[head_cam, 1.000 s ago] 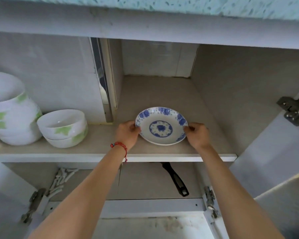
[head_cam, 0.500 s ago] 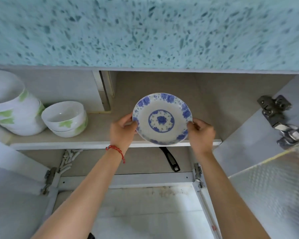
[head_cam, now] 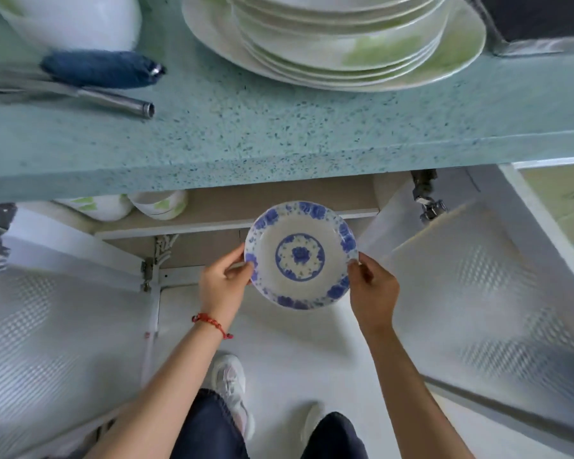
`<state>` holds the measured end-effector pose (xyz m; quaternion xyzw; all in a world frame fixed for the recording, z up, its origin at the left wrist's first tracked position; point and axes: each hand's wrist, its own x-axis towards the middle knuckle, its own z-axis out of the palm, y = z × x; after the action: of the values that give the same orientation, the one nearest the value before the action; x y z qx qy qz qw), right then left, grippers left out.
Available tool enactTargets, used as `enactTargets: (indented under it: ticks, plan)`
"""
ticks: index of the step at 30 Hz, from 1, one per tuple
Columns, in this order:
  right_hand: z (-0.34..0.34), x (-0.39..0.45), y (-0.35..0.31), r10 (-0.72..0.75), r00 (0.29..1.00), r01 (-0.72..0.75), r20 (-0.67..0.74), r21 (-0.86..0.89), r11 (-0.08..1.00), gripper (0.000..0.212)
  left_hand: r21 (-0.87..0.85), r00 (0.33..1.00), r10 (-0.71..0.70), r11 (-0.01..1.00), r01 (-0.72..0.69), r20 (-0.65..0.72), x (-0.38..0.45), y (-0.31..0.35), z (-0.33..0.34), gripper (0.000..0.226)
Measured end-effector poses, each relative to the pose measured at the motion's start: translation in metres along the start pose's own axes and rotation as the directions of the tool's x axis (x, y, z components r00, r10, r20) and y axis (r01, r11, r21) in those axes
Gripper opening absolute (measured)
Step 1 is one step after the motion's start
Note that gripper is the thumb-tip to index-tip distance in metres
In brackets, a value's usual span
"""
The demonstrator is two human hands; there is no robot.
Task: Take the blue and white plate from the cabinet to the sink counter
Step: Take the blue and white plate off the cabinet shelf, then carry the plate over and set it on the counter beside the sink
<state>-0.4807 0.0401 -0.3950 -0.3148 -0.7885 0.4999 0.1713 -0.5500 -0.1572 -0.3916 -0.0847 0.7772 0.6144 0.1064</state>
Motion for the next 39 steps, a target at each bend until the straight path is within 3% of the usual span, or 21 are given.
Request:
enactTargets:
  ticks: [3,5,14,21,30,39]
  plan:
    - [-0.032,-0.035,-0.023,0.155,0.986,-0.156,0.054,0.02,0.988,0.032,-0.016,0.998,-0.059,0.998,0.059,0.012,-0.046,0.022,-0.011,0.036]
    - [-0.056,-0.057,-0.041,0.156,0.985,-0.155,0.07,-0.024,0.988,0.043,-0.016,0.997,-0.083,0.996,0.083,0.002,-0.077,0.04,-0.02,0.037]
    - [-0.139,-0.135,-0.127,0.12,0.992,-0.118,0.031,-0.045,0.992,0.034,0.099,0.999,-0.026,0.995,0.022,0.044,-0.178,0.128,-0.067,0.037]
    - [-0.173,-0.179,-0.183,0.17,0.966,-0.177,-0.193,-0.02,0.984,0.022,0.145,0.974,0.055,0.985,-0.088,0.218,-0.19,0.191,-0.086,0.035]
    - [-0.218,-0.228,-0.202,0.262,0.823,-0.253,-0.504,0.087,0.964,0.018,0.18,0.793,0.161,0.929,-0.322,0.587,-0.2,0.24,-0.052,0.037]
    - [-0.301,-0.292,-0.168,0.4,0.599,-0.354,-0.693,0.219,0.909,0.024,0.098,0.581,0.113,0.943,-0.319,0.806,-0.273,0.247,0.036,0.036]
